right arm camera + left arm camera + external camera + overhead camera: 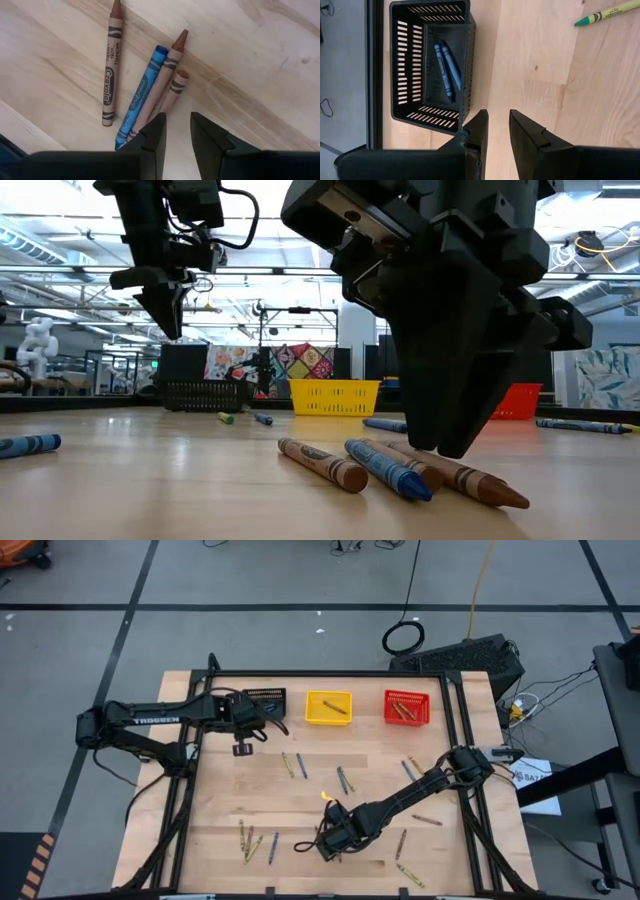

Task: Sort crayons
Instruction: Put the brown crayon into the yellow bin

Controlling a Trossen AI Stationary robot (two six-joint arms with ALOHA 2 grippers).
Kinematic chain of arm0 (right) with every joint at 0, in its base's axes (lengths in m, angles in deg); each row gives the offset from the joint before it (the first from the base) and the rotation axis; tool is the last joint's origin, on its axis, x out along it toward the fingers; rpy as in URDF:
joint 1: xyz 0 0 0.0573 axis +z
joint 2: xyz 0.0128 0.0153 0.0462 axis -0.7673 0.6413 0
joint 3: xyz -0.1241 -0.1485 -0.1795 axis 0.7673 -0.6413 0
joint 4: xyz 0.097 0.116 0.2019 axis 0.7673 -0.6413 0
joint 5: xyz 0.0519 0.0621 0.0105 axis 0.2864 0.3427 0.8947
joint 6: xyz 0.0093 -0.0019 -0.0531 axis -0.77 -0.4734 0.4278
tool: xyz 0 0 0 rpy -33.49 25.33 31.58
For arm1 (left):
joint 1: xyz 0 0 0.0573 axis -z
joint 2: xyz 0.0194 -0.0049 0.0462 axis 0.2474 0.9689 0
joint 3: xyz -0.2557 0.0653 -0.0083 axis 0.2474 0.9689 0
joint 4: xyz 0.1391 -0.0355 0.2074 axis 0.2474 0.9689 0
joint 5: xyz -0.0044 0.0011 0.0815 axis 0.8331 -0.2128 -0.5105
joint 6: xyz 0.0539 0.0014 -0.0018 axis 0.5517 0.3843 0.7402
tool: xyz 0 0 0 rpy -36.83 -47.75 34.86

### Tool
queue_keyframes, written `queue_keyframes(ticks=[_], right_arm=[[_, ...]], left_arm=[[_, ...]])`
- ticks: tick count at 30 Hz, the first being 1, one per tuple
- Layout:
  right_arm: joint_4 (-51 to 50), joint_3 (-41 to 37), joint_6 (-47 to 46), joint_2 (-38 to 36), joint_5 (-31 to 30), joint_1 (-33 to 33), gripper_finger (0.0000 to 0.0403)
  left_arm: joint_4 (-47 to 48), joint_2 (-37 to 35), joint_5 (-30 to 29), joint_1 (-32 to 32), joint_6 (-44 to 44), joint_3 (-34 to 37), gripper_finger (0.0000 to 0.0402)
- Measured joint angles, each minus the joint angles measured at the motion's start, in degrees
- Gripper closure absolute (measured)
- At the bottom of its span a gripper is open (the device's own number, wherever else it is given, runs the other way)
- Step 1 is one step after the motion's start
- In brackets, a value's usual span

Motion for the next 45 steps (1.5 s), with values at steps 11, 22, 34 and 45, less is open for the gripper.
queue_keyframes(ticks=[11, 22, 34, 45], right_arm=[[1.0, 0.0, 0.0, -0.3, 0.1, 0.1, 0.0327], [3.1, 0.0, -0.5, 0.6, 0.2, 0.7, 0.0328], [3.0, 0.1, -0.5, 1.4, 1.3, 0.6, 0.0328], [0.0, 0.2, -0.4, 1.4, 1.3, 0.6, 0.0328]], left_arm=[[0.0, 0.0, 0.0, 0.0, -0.2, 0.0, 0.0331], [0.0, 0.0, 0.0, 0.0, -0.1, 0.0, 0.0331], [0.0, 0.0, 0.0, 0.0, 0.0, 0.0, 0.0331], [0.0, 0.0, 0.0, 0.0, 0.0, 0.0, 0.0331]])
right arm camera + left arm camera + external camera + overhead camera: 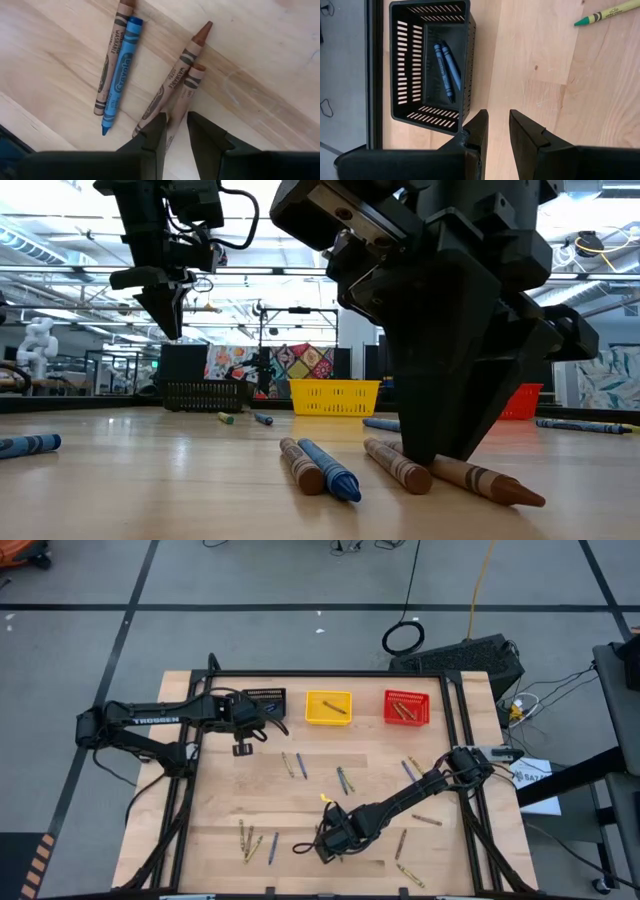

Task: Sort crayons
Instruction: Put the brown crayon into the yellow bin

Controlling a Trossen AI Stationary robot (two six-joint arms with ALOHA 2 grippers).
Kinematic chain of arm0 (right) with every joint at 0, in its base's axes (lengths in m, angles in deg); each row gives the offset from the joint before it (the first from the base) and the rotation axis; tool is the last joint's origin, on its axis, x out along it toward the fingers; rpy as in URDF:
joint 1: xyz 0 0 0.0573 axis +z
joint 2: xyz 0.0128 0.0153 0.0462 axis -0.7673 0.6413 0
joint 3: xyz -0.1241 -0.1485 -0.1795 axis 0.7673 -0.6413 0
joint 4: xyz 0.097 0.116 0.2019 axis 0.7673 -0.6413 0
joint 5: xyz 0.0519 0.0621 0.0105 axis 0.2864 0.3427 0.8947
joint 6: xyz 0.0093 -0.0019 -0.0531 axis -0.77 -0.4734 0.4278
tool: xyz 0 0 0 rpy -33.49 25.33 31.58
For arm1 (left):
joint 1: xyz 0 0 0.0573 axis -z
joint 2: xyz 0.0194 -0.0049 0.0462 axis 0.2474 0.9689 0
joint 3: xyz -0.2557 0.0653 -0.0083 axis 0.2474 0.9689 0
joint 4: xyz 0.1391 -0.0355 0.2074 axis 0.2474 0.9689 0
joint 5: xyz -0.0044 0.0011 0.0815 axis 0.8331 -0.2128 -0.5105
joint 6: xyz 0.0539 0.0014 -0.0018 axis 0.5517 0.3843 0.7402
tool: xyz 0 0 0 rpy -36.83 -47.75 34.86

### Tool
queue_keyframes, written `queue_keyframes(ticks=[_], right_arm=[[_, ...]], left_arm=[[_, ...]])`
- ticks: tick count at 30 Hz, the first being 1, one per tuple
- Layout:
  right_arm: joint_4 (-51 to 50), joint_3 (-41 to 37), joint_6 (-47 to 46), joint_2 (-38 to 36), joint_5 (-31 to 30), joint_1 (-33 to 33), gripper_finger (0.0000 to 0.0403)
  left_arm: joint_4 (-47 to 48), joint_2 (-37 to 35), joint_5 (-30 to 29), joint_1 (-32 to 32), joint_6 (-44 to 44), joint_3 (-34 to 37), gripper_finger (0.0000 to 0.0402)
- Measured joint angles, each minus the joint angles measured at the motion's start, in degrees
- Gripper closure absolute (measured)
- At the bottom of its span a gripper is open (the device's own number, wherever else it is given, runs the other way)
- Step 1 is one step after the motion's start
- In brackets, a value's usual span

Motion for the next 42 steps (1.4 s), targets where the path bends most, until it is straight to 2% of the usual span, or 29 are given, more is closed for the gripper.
queue_keyframes(ticks=[14, 26, 29, 34, 42], right_arm=[[-6.9, 0.0, 0.1, 0.4, 0.1, 0.0, 0.0328], [-9.0, -0.1, 2.7, 2.1, 0.3, 0.0, 0.0329], [-8.9, -0.1, 3.1, 2.0, 0.2, 0.0, 0.0344], [-8.9, -0.2, 4.4, 2.0, 0.0, 0.0, 0.0394], [-8.7, -0.2, 5.6, 1.8, 0.1, 0.0, 0.04]], left_arm=[[0.0, 0.0, 0.0, 0.0, 0.0, 0.0, 0.0331], [-0.2, 0.0, 0.1, 0.0, -0.2, 0.0, 0.0331], [-0.2, 0.0, 0.1, 0.0, -0.2, 0.0, 0.0331], [-0.2, 0.0, 0.2, 0.0, -0.1, 0.0, 0.0331], [-0.2, 0.0, 0.2, 0.0, 0.0, 0.0, 0.0331]])
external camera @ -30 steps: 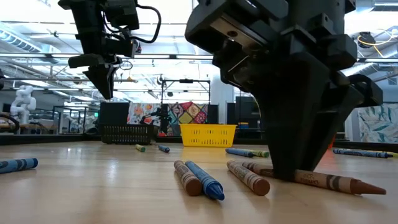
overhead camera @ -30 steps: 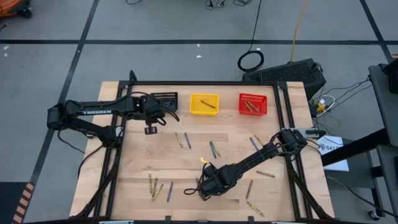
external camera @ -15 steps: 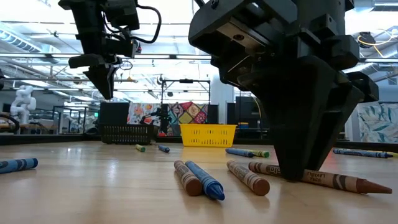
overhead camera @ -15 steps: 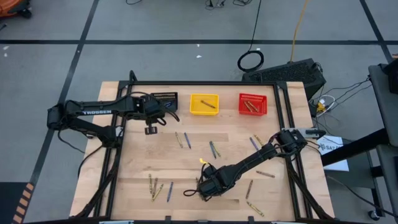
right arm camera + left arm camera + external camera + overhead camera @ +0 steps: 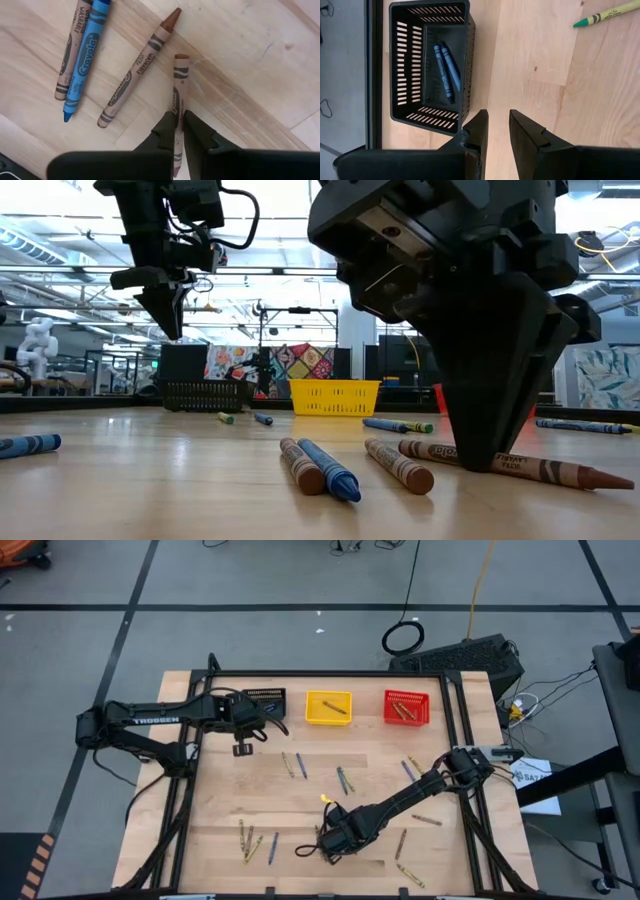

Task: Sort crayons
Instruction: Put the brown crayon into the yellow bin

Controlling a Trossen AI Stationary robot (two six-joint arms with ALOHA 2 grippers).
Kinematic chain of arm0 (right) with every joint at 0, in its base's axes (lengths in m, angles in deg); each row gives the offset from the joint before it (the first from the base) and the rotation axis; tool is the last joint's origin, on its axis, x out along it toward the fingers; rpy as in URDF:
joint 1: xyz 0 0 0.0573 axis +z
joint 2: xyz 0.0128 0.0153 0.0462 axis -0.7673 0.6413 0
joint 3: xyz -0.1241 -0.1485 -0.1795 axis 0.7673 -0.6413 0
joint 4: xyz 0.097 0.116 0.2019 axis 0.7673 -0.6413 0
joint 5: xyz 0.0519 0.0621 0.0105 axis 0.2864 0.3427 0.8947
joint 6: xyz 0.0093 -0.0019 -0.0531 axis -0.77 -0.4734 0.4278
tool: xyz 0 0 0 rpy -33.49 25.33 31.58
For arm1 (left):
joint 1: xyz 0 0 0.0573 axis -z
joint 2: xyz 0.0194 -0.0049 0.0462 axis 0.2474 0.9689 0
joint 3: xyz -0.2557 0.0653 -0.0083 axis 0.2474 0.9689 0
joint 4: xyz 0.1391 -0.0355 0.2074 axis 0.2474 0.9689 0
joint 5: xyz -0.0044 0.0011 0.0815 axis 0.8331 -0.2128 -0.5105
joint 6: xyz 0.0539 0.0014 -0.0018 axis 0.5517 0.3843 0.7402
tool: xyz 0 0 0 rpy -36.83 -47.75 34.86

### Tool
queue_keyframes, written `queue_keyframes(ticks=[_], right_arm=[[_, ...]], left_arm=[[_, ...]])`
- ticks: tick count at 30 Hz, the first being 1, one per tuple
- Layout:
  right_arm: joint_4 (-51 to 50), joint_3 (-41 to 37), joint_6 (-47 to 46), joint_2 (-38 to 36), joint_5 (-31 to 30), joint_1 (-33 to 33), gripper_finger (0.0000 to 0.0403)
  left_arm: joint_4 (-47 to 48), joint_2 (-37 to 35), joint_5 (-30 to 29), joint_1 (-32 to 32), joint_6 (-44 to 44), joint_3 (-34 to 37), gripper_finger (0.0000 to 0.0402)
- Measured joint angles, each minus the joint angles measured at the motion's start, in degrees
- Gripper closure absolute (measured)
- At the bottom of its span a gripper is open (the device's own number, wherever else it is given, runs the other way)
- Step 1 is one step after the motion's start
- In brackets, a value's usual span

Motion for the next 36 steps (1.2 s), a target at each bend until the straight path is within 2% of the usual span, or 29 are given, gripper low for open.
queue_keyframes(ticks=[11, 21, 27, 36], right_arm=[[1.3, 0.0, 1.5, -2.3, -0.1, 0.0, 0.0402], [-4.2, -0.2, 3.9, -4.8, -1.7, -0.9, 0.0403], [-6.5, -0.1, 9.3, -6.2, -1.8, -3.6, 0.0403], [-8.9, -0.1, 21.0, -10.0, -5.5, -11.3, 0.0403]], left_arm=[[0.1, 0.0, 0.0, 0.0, 0.0, 0.0, 0.0331], [0.2, 0.0, 0.0, 0.0, -0.1, 0.0, 0.0331], [0.3, 0.0, 0.0, 0.0, -0.4, 0.0, 0.0331], [0.8, 0.0, 0.0, 0.0, -0.4, 0.0, 0.0331]])
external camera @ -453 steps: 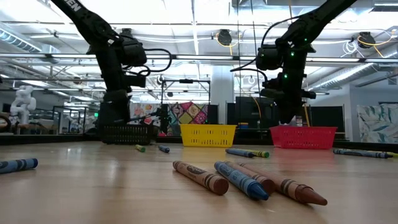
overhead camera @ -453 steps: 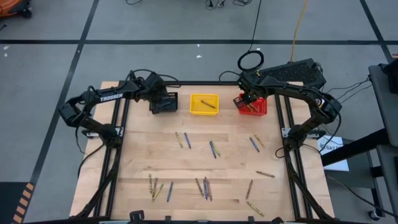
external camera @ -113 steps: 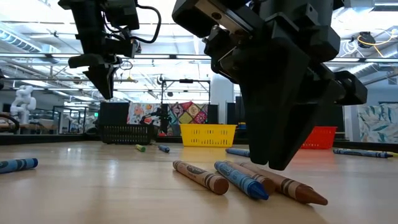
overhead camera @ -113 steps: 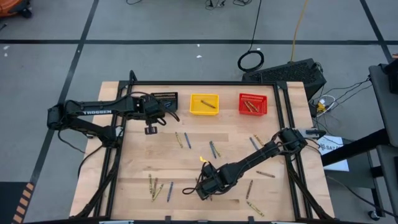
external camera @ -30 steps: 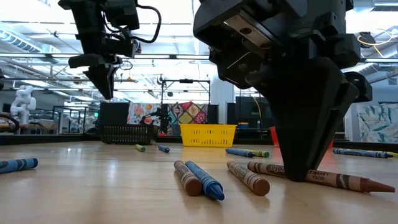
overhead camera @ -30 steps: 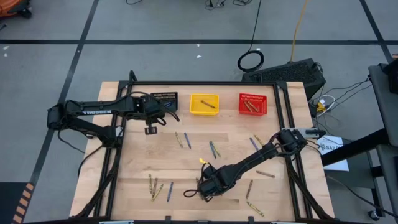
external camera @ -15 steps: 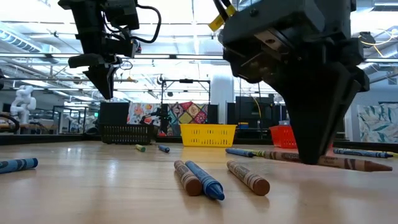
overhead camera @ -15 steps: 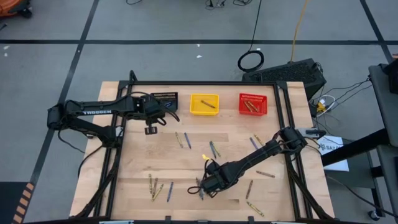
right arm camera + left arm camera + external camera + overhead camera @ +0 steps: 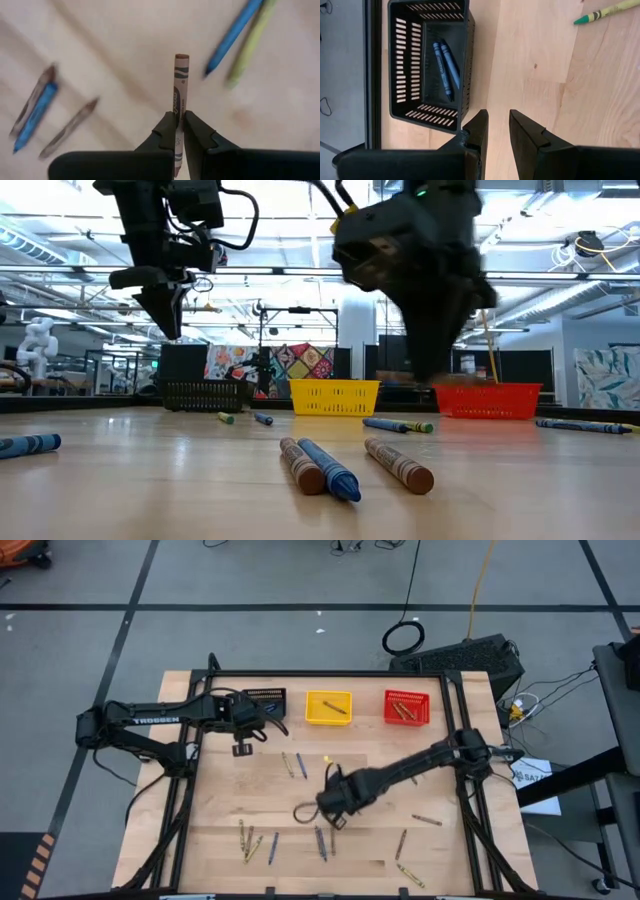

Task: Sort crayons
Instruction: Put the brown crayon into the yellow bin

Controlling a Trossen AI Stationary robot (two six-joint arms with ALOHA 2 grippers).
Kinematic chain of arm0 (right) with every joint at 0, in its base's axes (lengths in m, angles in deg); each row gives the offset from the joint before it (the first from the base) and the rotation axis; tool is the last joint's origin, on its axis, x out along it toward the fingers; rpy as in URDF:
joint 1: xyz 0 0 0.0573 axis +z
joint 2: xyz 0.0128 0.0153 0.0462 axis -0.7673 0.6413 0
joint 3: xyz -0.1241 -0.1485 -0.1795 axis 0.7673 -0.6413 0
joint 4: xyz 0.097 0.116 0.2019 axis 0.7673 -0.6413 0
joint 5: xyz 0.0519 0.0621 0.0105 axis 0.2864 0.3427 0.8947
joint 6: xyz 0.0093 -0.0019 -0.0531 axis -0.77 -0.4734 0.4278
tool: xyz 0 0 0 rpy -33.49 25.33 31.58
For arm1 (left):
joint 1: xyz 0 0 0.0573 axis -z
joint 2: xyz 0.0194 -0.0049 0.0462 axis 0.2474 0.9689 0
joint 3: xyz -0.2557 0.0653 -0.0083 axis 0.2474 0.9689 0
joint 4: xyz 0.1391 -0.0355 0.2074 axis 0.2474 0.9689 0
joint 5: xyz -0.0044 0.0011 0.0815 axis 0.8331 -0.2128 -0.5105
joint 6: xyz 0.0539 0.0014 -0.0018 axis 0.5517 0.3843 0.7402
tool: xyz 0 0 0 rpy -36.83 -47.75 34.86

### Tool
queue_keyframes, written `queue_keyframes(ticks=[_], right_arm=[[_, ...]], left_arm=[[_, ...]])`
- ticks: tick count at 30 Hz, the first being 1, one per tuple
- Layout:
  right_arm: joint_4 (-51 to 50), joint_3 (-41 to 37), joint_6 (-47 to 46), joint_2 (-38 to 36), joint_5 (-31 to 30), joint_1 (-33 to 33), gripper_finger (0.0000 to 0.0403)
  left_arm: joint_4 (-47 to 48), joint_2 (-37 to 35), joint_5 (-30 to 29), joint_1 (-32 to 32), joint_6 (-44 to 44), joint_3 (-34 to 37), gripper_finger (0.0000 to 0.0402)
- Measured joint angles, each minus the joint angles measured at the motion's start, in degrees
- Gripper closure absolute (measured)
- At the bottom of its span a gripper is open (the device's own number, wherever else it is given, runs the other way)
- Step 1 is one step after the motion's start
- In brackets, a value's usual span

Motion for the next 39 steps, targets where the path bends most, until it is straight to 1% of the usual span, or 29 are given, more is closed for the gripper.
queue_keyframes(ticks=[4, 13, 18, 24, 27, 31, 35, 39], right_arm=[[0.0, 0.0, 6.7, -1.8, -2.2, -4.4, 0.0403], [2.4, 0.1, 19.0, -5.1, -6.7, -15.5, 0.0403], [6.8, 0.1, 25.5, -5.0, -6.3, -21.6, 0.0403], [11.5, 0.1, 31.2, -5.0, -6.1, -28.8, 0.0403], [13.2, 0.1, 33.8, -5.0, -3.2, -32.6, 0.0403], [16.2, 0.1, 36.5, -5.0, -1.0, -36.9, 0.0403], [16.8, 0.1, 39.5, -4.9, 6.8, -40.6, 0.0403], [16.4, 0.1, 42.4, -4.6, 7.2, -43.2, 0.0403]], left_arm=[[2.2, 0.0, 0.0, 0.0, 0.0, 0.0, 0.0331], [2.3, 0.0, -0.1, 0.0, 0.0, 0.0, 0.0331], [1.4, 0.0, -0.1, 0.0, 0.0, 0.0, 0.0331], [0.7, 0.0, -0.3, 0.0, 0.0, 0.0, 0.0331], [0.7, 0.0, -0.3, 0.0, 0.0, 0.0, 0.0331], [0.7, 0.0, -0.3, 0.0, 0.0, 0.0, 0.0331], [0.9, 0.0, -0.3, 0.0, -0.1, 0.0, 0.0331], [1.0, 0.0, -0.3, 0.0, -0.2, 0.0, 0.0331]])
